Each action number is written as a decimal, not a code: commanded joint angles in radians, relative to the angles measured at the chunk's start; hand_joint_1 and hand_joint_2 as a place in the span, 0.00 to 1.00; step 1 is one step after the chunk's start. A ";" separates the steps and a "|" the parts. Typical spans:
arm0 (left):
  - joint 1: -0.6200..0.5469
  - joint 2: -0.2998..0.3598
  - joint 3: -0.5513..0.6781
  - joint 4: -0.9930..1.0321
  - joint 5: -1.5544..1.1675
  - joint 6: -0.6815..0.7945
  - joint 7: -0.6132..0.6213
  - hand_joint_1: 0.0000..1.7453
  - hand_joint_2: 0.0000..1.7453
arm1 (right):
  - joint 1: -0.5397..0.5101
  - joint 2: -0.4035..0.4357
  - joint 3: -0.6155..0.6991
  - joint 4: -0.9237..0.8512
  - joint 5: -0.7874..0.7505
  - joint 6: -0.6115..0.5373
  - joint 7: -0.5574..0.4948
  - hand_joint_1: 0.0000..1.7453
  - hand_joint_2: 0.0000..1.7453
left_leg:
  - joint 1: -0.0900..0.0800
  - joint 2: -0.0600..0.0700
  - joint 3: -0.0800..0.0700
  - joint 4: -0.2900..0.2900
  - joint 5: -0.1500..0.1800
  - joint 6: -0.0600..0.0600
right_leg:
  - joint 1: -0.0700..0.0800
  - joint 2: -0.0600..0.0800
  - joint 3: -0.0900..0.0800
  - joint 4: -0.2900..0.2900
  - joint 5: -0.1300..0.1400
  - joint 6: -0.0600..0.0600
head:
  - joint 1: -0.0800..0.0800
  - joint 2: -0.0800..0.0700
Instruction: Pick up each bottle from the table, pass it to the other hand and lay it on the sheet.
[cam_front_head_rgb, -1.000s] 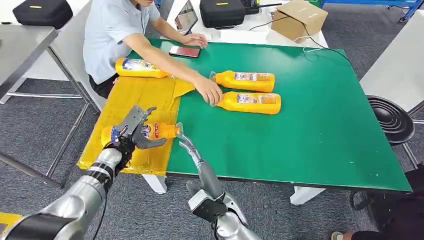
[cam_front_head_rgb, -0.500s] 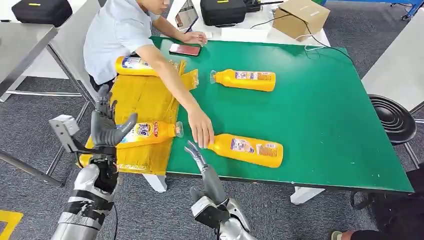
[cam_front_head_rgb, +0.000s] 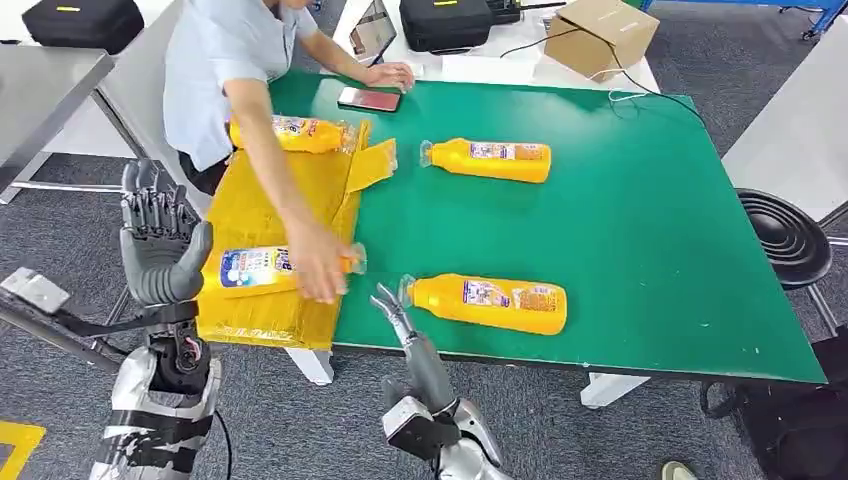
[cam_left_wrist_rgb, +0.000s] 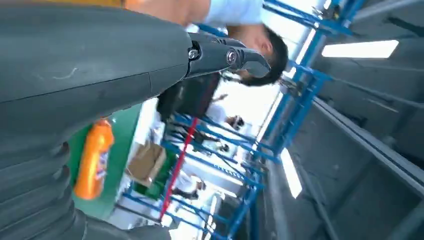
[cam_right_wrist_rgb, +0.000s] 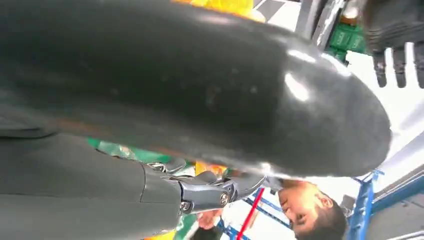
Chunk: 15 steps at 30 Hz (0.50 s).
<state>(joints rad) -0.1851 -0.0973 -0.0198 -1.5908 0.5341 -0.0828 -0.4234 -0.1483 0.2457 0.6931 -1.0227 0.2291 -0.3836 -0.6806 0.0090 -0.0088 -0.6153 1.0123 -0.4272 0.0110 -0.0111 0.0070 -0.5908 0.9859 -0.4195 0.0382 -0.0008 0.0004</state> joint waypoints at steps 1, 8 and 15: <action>0.164 0.016 -0.120 -0.031 -0.299 0.164 -0.007 0.00 1.00 | 0.082 -0.120 -0.186 -0.189 0.176 -0.212 0.038 0.00 1.00 | -0.001 -0.001 0.004 -0.002 -0.001 0.000 | -0.001 -0.002 0.004 -0.002 -0.001 0.000 | 0.000 0.000; 0.283 0.006 -0.245 0.007 -0.537 0.270 -0.072 0.00 1.00 | -0.015 -0.274 -0.430 -0.031 0.421 -0.111 0.195 0.00 1.00 | -0.002 -0.003 0.007 -0.003 -0.002 0.002 | -0.002 -0.004 0.009 -0.005 -0.002 0.000 | 0.000 0.000; 0.271 -0.037 -0.263 -0.024 -0.540 0.303 -0.104 0.00 1.00 | -0.084 -0.273 -0.428 0.071 0.495 -0.092 0.211 0.00 1.00 | -0.005 0.000 0.001 -0.001 -0.002 0.003 | -0.003 -0.001 0.002 -0.003 0.000 0.001 | 0.000 0.000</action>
<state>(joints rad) 0.0882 -0.1007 -0.2152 -1.6278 -0.0153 0.1965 -0.5070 -0.1243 0.0309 0.3362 -1.1331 0.6804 -0.4971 -0.4895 0.0041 -0.0092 -0.6164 1.0123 -0.4287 0.0141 -0.0144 0.0068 -0.5912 0.9843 -0.4189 0.0397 -0.0008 0.0004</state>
